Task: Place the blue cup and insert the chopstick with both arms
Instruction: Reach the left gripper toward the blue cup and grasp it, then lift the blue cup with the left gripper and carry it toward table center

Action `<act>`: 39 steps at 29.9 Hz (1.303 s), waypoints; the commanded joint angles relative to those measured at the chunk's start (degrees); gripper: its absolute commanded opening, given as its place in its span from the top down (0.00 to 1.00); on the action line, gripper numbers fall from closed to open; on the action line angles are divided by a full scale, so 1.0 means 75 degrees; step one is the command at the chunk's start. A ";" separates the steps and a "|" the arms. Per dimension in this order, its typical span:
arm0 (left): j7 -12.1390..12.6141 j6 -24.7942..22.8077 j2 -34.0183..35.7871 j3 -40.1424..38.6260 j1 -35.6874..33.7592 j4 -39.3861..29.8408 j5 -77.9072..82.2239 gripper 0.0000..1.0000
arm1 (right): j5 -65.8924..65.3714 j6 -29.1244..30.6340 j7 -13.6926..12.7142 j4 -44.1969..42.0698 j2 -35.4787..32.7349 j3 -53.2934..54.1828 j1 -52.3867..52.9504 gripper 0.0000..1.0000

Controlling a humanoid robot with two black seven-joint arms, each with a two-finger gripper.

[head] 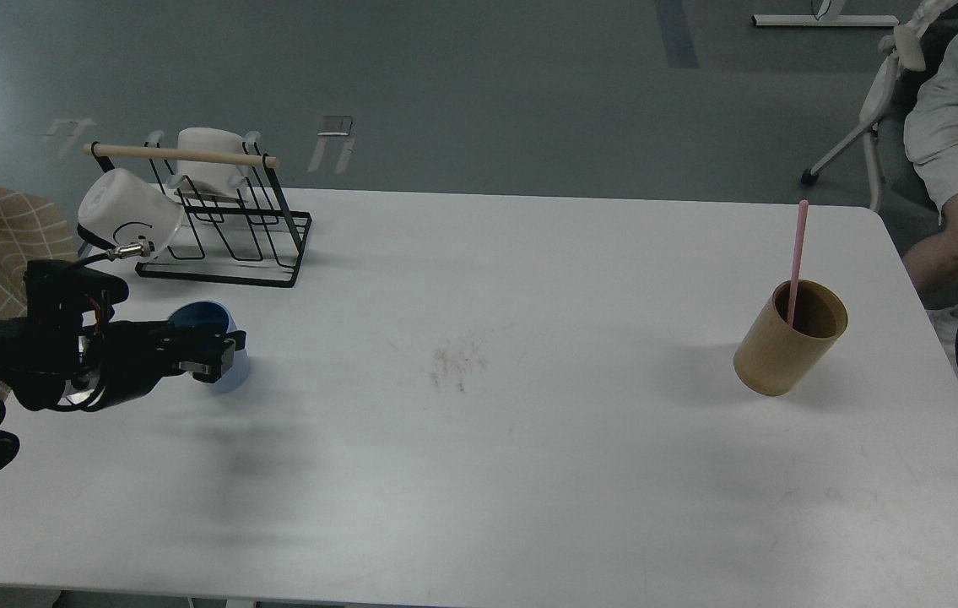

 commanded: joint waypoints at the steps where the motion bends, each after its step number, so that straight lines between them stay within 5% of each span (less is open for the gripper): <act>1: -0.0019 -0.0011 0.0034 -0.0007 0.0001 -0.0011 -0.0009 0.97 | 0.0000 0.0003 0.0000 -0.0011 0.0000 0.0019 0.0000 0.00; 16: -0.0055 -0.0093 0.0058 -0.0007 -0.0209 -0.0537 -0.0033 1.00 | 0.0011 -0.0020 0.0000 0.0036 0.0000 0.0277 -0.0211 0.00; 28: 0.0098 -0.0452 -0.0234 0.0097 -0.2294 -0.1663 -0.0056 1.00 | 0.0011 -0.0020 -0.0012 0.0071 0.0000 0.0863 -0.0632 0.00; 33: 0.0764 -0.0452 -0.1335 0.1372 -0.3301 -0.1570 -0.0021 1.00 | 0.0023 0.0003 -0.0035 0.0071 0.0000 0.1214 -0.0867 0.00; 39: 0.0941 -0.0452 -0.2425 0.2885 -0.4123 -0.0844 0.0002 1.00 | 0.0233 0.0003 -0.0035 0.0060 -0.0187 0.1238 -0.0996 0.00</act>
